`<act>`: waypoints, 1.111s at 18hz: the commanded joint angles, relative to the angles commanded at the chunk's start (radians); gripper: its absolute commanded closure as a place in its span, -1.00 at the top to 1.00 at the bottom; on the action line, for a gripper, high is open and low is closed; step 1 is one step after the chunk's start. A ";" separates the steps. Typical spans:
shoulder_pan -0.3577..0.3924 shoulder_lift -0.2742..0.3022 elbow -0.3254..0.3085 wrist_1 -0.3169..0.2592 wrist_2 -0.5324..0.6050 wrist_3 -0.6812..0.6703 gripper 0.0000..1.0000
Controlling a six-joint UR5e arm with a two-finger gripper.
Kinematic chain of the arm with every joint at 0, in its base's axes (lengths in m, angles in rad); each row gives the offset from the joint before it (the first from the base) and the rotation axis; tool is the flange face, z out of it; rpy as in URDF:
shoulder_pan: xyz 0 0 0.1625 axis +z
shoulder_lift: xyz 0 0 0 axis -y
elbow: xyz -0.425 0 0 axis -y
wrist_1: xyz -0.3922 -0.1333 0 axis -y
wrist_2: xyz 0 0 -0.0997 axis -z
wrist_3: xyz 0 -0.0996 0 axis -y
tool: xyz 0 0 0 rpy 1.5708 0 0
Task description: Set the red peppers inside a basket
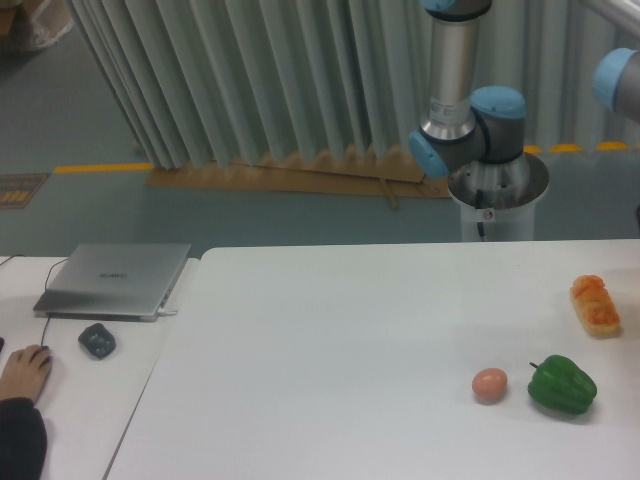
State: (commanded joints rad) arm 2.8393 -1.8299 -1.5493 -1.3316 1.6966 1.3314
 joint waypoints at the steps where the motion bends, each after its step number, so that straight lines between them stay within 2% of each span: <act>1: 0.003 -0.009 0.003 0.014 0.000 0.000 -0.06; 3: 0.006 -0.029 0.032 0.076 -0.006 0.011 -0.06; 5: -0.006 -0.090 0.086 0.138 -0.011 0.009 -0.07; 7: -0.009 -0.107 0.103 0.178 -0.014 0.008 -0.07; 10: -0.015 -0.129 0.139 0.189 -0.032 0.002 -0.06; 14: -0.032 -0.130 0.130 0.189 -0.032 0.006 0.01; 15: -0.032 -0.130 0.132 0.190 -0.032 0.008 0.40; 16: -0.034 -0.130 0.130 0.190 -0.032 0.008 0.99; 20: -0.037 -0.134 0.121 0.190 -0.029 0.009 1.00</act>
State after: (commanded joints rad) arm 2.8026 -1.9635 -1.4281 -1.1413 1.6675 1.3407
